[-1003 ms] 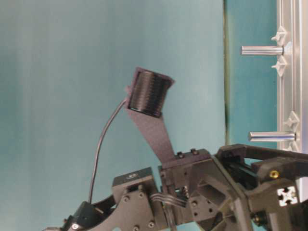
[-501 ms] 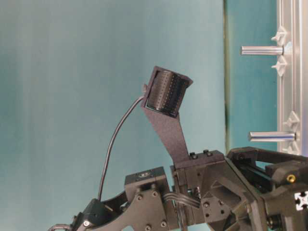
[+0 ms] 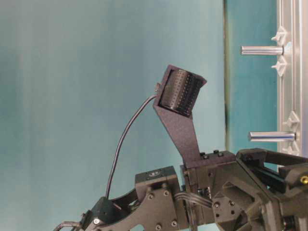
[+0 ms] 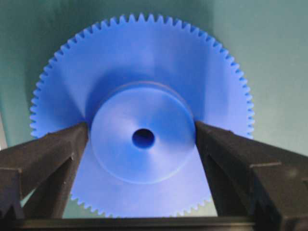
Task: Find the location of the shaft and insert the large gear.
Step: 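Lift the blue gear with the left gripper, tilting it upright, then carry the gear toward the right shaft on the rail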
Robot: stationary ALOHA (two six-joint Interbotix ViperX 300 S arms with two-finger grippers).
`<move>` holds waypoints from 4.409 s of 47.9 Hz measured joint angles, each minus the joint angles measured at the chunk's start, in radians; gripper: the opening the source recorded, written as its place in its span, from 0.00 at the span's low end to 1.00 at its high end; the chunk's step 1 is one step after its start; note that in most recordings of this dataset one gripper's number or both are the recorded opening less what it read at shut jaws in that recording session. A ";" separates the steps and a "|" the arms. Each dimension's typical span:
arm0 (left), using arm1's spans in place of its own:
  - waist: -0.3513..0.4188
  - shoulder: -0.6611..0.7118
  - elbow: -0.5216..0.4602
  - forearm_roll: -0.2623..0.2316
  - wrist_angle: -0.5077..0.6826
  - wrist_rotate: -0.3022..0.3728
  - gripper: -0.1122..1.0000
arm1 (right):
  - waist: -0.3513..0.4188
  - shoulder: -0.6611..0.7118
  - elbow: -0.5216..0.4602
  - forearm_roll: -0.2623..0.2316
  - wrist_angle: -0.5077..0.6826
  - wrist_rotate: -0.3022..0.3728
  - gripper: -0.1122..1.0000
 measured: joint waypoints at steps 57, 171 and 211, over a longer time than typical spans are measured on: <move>-0.006 0.000 0.005 0.002 0.000 0.003 0.74 | 0.000 -0.002 0.002 0.002 0.000 0.000 0.13; 0.204 0.067 -0.554 0.005 0.362 0.387 0.74 | 0.000 -0.025 0.003 0.002 0.041 0.000 0.13; 0.232 0.235 -0.678 0.006 0.362 0.448 0.74 | -0.002 -0.025 0.005 0.002 0.040 0.028 0.13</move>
